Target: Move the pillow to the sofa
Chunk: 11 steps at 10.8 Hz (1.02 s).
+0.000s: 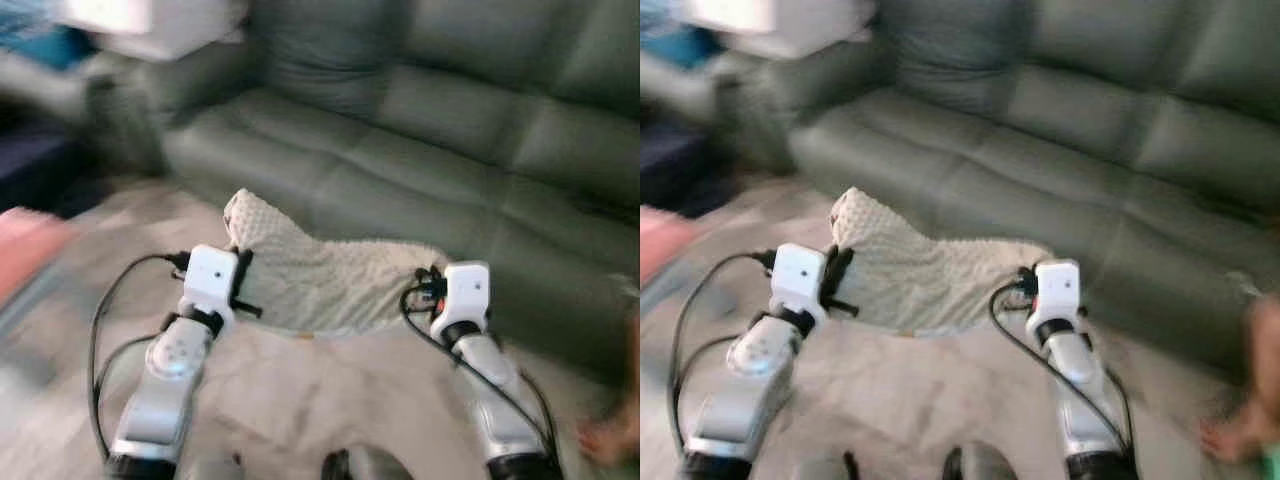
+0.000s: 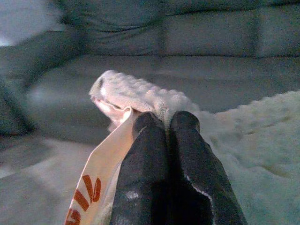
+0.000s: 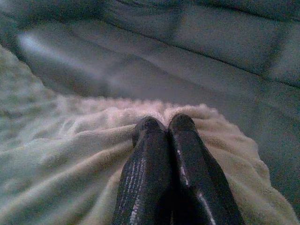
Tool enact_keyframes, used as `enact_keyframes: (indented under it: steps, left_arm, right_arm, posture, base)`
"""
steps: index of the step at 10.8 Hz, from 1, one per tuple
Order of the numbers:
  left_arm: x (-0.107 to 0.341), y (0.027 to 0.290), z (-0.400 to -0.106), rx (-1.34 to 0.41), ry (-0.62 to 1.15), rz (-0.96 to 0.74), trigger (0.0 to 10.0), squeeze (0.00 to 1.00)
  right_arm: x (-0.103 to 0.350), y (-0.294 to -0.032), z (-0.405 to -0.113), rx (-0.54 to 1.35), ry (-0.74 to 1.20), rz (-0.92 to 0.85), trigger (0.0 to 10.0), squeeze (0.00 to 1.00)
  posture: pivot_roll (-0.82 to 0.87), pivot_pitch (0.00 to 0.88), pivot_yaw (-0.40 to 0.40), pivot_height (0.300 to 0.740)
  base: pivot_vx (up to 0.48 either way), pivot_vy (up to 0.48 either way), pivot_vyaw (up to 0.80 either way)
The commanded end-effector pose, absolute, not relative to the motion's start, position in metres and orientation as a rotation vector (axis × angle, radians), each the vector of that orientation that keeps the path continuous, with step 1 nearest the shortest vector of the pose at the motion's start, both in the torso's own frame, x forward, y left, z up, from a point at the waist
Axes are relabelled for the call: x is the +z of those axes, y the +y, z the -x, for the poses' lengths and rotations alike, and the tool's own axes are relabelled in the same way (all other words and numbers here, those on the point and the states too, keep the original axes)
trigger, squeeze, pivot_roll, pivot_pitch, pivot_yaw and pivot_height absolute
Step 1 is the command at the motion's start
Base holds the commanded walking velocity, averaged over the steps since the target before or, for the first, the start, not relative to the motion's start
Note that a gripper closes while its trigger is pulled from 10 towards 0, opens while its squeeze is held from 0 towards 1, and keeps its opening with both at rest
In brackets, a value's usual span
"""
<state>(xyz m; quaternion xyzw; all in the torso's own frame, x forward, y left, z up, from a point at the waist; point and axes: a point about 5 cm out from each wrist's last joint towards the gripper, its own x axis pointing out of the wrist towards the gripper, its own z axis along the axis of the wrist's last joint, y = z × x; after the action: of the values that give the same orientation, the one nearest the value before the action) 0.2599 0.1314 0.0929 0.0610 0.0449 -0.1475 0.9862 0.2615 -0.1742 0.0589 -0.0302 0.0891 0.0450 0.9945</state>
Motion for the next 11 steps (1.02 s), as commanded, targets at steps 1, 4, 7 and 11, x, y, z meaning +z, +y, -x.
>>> enact_keyframes:
  steps: [1,4,7,11]
  left_arm:
    - [0.1005,0.1297,-0.2614,-0.308,0.052,-0.135,10.0,0.0]
    - [0.0996,0.1302,-0.2606,-0.307,0.057,-0.137,10.0,0.0]
    - [0.0994,0.1302,-0.2606,-0.329,0.044,-0.147,10.0,0.0]
    - [0.1028,0.1268,-0.2615,-0.363,0.013,-0.157,10.0,0.0]
  right_arm:
    - [0.064,-0.1729,-0.2636,0.091,0.155,0.058,10.0,0.0]
    - [0.0634,-0.1717,-0.2634,0.094,0.159,0.057,10.0,0.0]
    - [0.063,-0.1687,-0.2633,0.098,0.155,0.046,10.0,0.0]
    - [0.0648,-0.1668,-0.2634,0.105,0.137,0.03,10.0,0.0]
  posture:
    - [0.01,0.056,-0.063,0.74]
    - [0.01,0.063,-0.063,0.74]
    - [0.01,0.063,-0.055,0.74]
    - [0.01,0.059,-0.048,0.74]
  base:
    - [0.0,-0.289,-0.77]
    - [0.0,-0.286,-0.7]
    - [0.0,0.0,0.0]
    - [0.439,0.0,0.0]
